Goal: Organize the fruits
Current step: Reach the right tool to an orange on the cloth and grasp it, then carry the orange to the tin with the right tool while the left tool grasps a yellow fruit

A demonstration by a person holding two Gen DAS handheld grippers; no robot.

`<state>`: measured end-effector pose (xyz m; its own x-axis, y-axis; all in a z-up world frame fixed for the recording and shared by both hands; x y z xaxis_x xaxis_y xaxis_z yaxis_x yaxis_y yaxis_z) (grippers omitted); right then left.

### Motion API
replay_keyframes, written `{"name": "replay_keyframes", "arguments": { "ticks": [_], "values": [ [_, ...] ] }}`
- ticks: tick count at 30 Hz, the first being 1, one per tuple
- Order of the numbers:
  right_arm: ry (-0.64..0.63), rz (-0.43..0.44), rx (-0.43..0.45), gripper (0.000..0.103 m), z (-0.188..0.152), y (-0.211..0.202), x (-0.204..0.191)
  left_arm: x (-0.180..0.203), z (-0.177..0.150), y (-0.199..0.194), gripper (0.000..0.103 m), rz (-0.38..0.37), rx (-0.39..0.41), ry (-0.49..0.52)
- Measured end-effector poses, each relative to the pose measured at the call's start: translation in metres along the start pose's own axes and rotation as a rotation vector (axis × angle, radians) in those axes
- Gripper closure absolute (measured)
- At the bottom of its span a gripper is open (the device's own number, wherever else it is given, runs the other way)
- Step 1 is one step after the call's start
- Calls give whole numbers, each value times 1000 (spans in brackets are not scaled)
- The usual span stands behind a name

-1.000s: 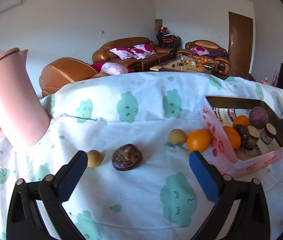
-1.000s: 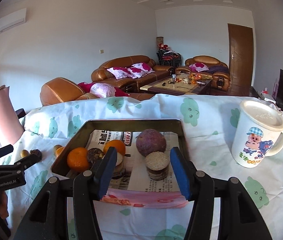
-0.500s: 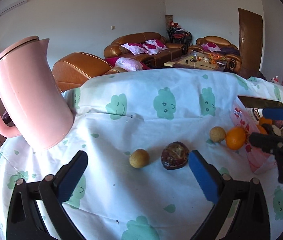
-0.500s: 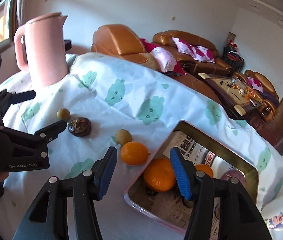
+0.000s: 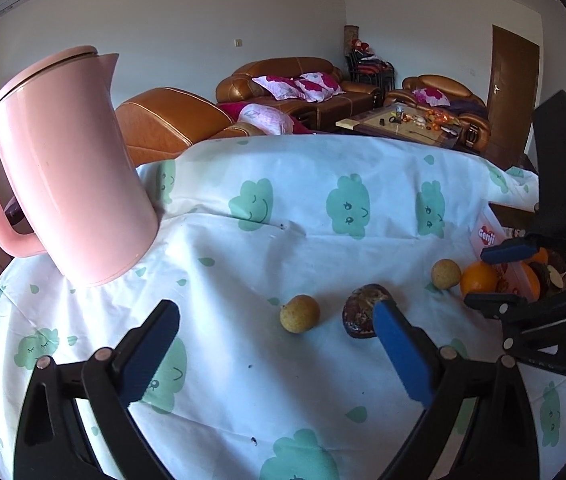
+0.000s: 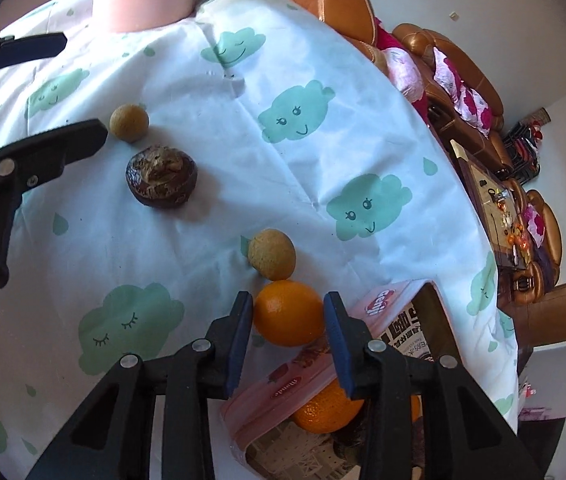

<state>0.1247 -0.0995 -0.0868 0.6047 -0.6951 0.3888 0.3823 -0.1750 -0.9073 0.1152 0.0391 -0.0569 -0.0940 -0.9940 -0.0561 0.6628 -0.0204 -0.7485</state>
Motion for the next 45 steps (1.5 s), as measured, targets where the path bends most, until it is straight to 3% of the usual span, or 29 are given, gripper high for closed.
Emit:
{"name": "replay_keyframes", "arguments": {
  "ticks": [6,13,17,20,24,28,30,32,34,38,40,45],
  "values": [
    [-98,-69,-72,62,-4,6,2,0,-2,1,4,-21,-11,-13],
    [8,-14,-32,67,-6,-2,8,-2,0,0,4,-14,8,-16],
    [246,87,201,67,-18,-46,22,10,3,-9,9,-55,55,22],
    [466,33,355,67,-46,-73,38,28,6,-10,10,-143,74,50],
    [677,-28,462,67,-85,-87,48,66,11,1,15,-295,7,78],
    [811,-94,515,67,-111,-86,67,104,21,15,25,-253,-10,184],
    [843,-109,525,67,-120,-84,74,119,26,24,36,-232,-27,223],
    [862,-109,528,67,-124,-82,79,130,27,34,48,-242,-61,241],
    [885,-92,537,67,-126,-79,83,139,28,43,48,-238,-82,251],
    [891,-73,532,67,-130,-71,82,149,23,64,64,-212,-141,270],
    [887,-69,527,67,-130,-68,81,149,23,62,70,-222,-131,271],
    [909,-55,521,67,-132,-62,80,140,27,59,72,-223,-119,237]
  ]
}}
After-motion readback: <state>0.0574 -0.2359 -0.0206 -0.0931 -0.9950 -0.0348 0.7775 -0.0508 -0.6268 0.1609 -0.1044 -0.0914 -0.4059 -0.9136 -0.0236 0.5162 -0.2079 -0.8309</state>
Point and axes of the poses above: each gripper's, at about its wrist camera, not at the fingertips, and y roughly the way its jaws point, x to its right, z to its top, the point moved 7 cm from there along y, roughly the way its jaws point, and after that the axes turned 6 degrees about -x, right-handed, at the moved point
